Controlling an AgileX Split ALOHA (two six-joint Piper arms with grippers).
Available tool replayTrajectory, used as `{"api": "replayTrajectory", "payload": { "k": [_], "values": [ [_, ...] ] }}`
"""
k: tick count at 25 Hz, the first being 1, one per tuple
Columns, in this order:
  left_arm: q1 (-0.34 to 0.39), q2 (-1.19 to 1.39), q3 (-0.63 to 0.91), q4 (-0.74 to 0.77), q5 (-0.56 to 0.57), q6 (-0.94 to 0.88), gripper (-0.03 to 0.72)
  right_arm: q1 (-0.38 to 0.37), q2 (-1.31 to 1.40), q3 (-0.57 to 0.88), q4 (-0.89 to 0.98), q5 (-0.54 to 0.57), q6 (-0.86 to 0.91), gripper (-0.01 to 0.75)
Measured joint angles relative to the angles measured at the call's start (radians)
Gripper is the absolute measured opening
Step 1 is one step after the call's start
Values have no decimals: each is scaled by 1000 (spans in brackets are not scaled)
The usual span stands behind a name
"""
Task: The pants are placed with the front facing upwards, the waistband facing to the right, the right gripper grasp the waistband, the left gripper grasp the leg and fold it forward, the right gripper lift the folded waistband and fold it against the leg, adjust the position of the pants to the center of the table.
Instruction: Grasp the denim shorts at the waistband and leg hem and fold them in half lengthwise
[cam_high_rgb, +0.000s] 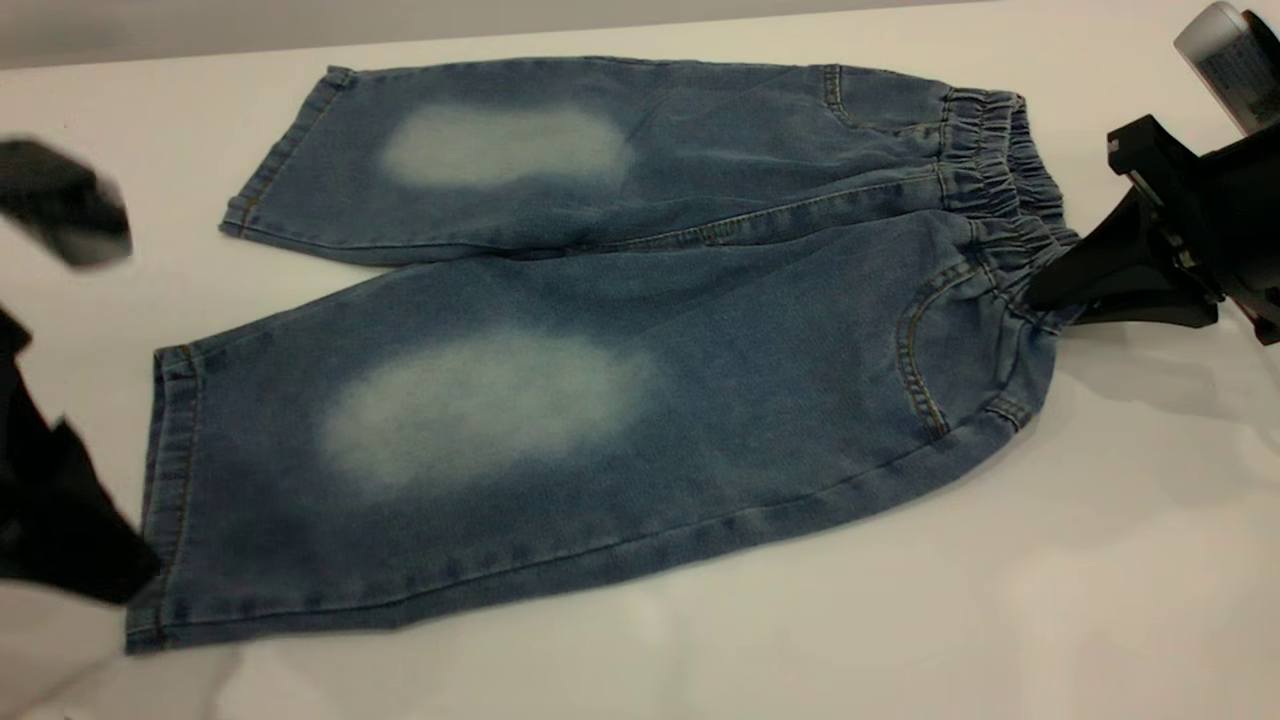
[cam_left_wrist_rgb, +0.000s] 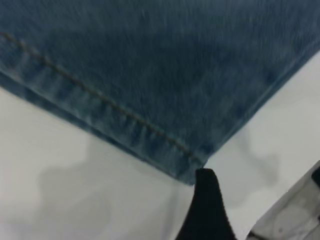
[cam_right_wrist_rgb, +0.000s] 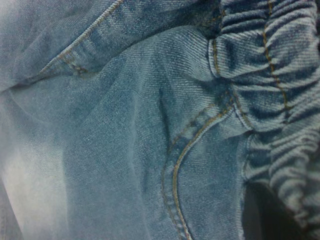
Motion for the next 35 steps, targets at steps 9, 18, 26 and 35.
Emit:
{"api": "replayTrajectory", "payload": {
  "k": [9,18,26,35],
  "values": [
    [0,60,22,97,-141,0,494,0,0,0,14,34,-7,34],
    [0,60,22,97,-149,101,494,0,0,0,32,34,-23,36],
    [-1,98,22,87,-153,158,494,0,0,0,48,34,-27,38],
    [-139,193,22,39,-264,223,494,0,0,0,47,46,-27,39]
  ]
}}
